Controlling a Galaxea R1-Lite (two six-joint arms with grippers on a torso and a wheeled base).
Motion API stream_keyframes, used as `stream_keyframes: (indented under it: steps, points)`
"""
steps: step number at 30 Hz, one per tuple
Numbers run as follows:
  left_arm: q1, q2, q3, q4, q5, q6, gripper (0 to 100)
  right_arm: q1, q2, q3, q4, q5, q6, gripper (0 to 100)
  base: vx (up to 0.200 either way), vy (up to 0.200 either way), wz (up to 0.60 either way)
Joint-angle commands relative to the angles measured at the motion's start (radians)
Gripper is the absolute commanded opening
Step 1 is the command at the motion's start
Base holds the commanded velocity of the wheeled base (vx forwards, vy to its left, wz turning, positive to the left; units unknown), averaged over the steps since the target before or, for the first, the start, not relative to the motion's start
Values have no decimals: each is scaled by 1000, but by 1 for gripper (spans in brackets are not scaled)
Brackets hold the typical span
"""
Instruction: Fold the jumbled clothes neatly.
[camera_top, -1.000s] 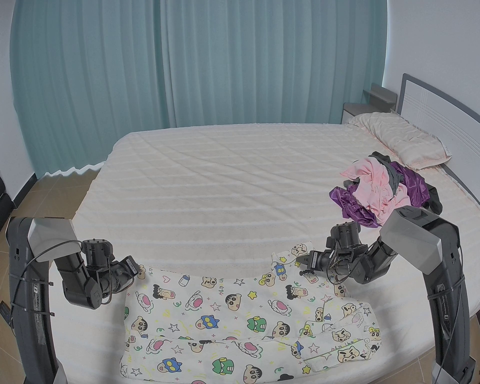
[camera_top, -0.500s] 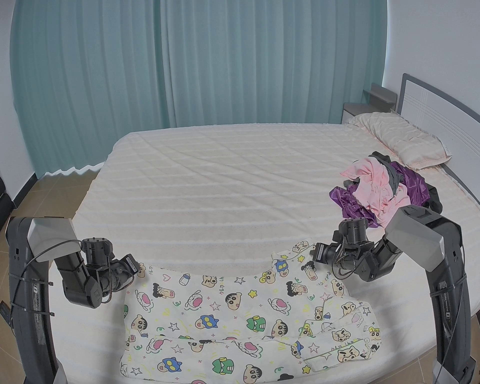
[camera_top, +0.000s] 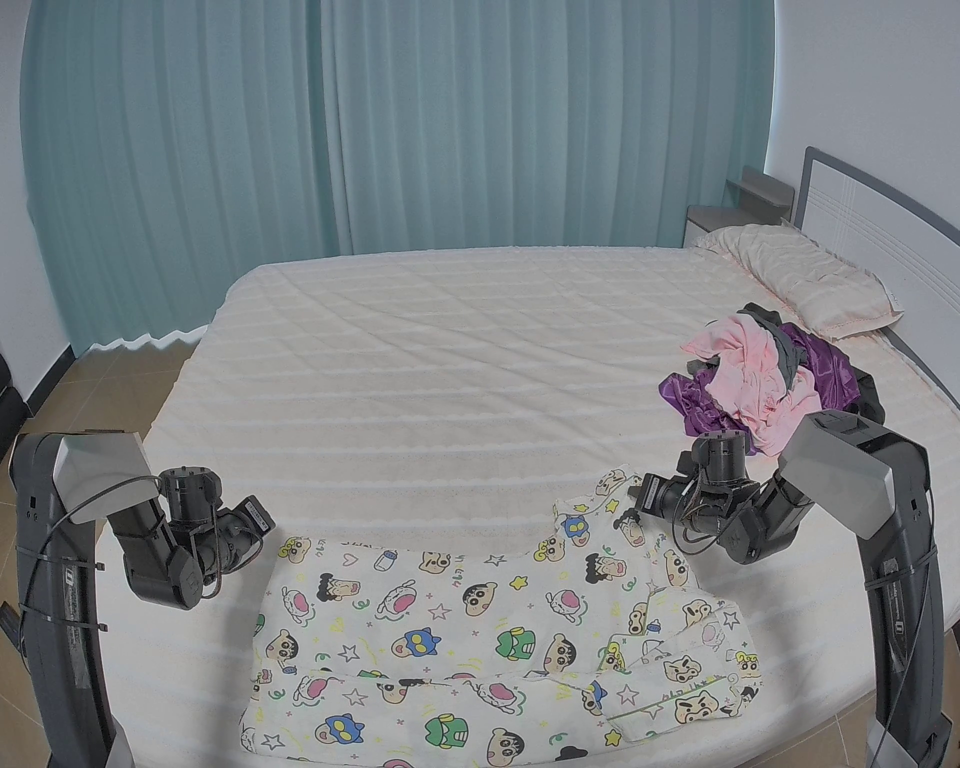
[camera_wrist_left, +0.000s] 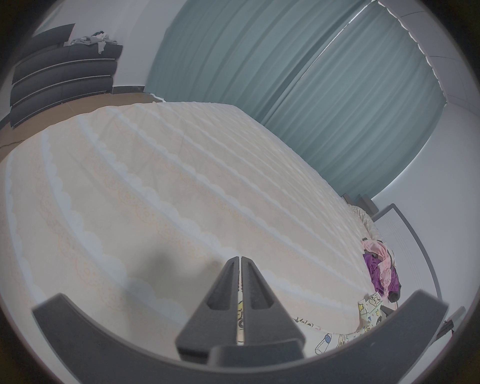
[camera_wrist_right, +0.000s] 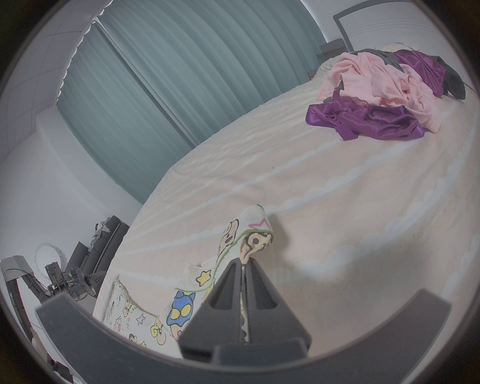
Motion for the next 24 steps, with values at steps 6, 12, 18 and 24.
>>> stream_keyframes:
  steps: [6, 12, 18, 24]
  points:
    - [1, 0, -2, 15, -13, 6, 0, 3, 1, 13, -4, 0, -2, 0, 0, 0, 0]
    - [-1, -5, -39, 109, -52, 26, 100, 5, 1, 13, -4, -2, -2, 0, 0, 0, 0]
    - [1, 1, -45, 120, -122, 96, 100, 14, -2, 15, -4, -3, -4, 0, 0, 0, 0]
    - [-10, 1, -62, 160, -173, 135, 100, 19, -2, 15, -4, -6, -4, 0, 0, 0, 0]
